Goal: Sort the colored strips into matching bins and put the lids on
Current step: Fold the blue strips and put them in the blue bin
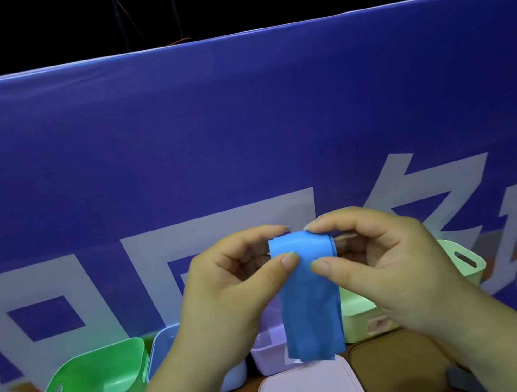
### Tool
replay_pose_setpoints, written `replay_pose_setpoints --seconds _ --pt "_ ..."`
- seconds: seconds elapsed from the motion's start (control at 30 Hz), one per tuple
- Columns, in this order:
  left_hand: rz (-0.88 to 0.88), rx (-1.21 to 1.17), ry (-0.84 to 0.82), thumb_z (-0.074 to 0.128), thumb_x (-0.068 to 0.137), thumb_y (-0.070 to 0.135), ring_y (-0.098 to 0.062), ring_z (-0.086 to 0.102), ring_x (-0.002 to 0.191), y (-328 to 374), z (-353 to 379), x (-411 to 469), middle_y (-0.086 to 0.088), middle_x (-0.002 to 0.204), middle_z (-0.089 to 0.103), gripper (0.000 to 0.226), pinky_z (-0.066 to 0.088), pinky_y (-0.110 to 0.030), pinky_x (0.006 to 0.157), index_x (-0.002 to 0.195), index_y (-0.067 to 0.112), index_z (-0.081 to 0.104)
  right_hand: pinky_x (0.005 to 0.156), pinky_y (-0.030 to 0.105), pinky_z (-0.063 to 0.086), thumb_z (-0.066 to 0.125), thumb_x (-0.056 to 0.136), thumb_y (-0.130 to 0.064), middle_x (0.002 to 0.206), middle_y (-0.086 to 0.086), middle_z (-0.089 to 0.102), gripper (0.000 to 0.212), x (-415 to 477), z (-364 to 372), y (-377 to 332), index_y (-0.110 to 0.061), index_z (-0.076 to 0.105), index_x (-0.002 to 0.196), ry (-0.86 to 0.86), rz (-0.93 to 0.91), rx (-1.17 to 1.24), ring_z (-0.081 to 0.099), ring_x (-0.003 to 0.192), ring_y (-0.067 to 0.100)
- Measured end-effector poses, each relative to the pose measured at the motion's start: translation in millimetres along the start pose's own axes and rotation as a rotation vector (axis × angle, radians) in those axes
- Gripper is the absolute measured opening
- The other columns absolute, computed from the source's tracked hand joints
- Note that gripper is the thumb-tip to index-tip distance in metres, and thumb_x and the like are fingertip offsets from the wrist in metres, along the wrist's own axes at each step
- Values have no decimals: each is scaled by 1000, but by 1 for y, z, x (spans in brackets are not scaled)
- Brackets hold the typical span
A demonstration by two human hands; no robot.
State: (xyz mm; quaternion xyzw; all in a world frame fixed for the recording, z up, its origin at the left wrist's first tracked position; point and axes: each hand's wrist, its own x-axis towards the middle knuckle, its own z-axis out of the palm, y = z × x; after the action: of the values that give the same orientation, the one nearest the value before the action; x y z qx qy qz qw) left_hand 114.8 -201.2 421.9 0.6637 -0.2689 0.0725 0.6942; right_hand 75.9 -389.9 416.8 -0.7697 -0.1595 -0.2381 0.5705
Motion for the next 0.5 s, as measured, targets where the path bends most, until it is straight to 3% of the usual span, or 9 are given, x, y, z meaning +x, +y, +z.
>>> replay_pose_setpoints --seconds 0.2,0.5 --pt "-11 -13 -28 72 69 18 -9 73 79 0 0 1 -1 88 78 32 54 -14 66 100 12 74 84 32 59 76 73 -32 103 -13 73 32 1 1 2 -31 72 105 25 -7 -13 70 99 16" --pt "24 80 -86 78 77 20 -23 72 96 -9 -6 2 -2 103 76 34 58 -27 78 110 22 71 80 24 58 75 71 -30 97 -10 74 31 1 0 4 -30 73 102 21 32 34 72 94 15"
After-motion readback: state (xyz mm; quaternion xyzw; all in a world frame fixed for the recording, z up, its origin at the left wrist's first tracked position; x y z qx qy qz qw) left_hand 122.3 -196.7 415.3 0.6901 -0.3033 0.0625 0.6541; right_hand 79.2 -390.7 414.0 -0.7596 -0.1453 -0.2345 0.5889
